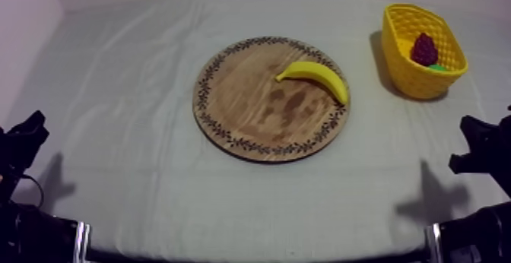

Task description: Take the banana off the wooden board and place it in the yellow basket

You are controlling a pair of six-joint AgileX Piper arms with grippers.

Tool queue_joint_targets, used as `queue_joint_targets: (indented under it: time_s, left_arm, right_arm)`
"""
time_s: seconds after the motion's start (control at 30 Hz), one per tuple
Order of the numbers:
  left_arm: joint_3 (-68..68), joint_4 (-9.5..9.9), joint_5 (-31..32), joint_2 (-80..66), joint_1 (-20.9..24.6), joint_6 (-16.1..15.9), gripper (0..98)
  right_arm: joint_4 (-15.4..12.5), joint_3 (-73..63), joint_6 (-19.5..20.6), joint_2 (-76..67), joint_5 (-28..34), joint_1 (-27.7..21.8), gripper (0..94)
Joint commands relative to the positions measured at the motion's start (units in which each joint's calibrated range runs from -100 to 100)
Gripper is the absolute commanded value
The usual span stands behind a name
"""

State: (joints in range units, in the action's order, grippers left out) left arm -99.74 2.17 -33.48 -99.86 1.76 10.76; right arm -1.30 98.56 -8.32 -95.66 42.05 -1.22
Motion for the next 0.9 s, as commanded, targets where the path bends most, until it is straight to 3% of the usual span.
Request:
queue_joint_targets:
  time_s: [0.0,0.87]
  left_arm:
    - [0.0,0.0,0.0,0.0,0.0,0.0,0.1]
    - [0.0,0.0,0.0,0.0,0.0,0.0,0.1]
  right_arm:
    - [0.0,-0.1,-0.2,0.0,0.5,0.0,0.7]
    - [-0.1,-0.6,0.2,0.0,1.7,-0.6,0.7]
